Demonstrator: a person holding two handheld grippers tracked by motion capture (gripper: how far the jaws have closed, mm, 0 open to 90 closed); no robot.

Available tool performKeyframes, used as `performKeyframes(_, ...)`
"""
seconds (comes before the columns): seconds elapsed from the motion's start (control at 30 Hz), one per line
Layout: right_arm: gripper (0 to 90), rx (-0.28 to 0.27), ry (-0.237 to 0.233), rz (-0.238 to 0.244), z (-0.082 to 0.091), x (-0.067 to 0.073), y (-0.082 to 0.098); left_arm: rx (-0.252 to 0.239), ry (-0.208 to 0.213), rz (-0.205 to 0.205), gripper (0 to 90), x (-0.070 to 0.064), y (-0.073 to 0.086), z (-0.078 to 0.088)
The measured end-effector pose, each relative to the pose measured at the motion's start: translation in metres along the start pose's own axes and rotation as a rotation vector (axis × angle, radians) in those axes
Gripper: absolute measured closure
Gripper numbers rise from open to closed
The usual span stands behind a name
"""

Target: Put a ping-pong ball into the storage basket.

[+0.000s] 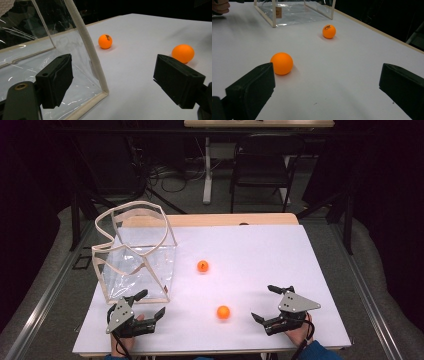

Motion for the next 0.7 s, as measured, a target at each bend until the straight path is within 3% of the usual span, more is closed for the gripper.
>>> performKeyframes(0.4, 0.0, 0.043, -0.007, -0.003, -0.005, 0.003, -0.003, 0.012, 0.007, -0.012, 15.7, -0.005, 0.002, 0.001)
performKeyframes(0.7, 0.0, 0.113, -0.062, -0.029, -0.021, 0.011, -0.004, 0.008, 0.004, -0.013, 15.7, -0.004, 0.001, 0.001)
Point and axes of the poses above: each handheld gripper's, and its own axes: z roughly backward along the jaws, y roughly out of its underside, x roughly to its left, the point moved 10 cm from there along -z, roughly forward along the jaws, and after that the axes turned 8 degrees about -y, right-handed, at the moved point
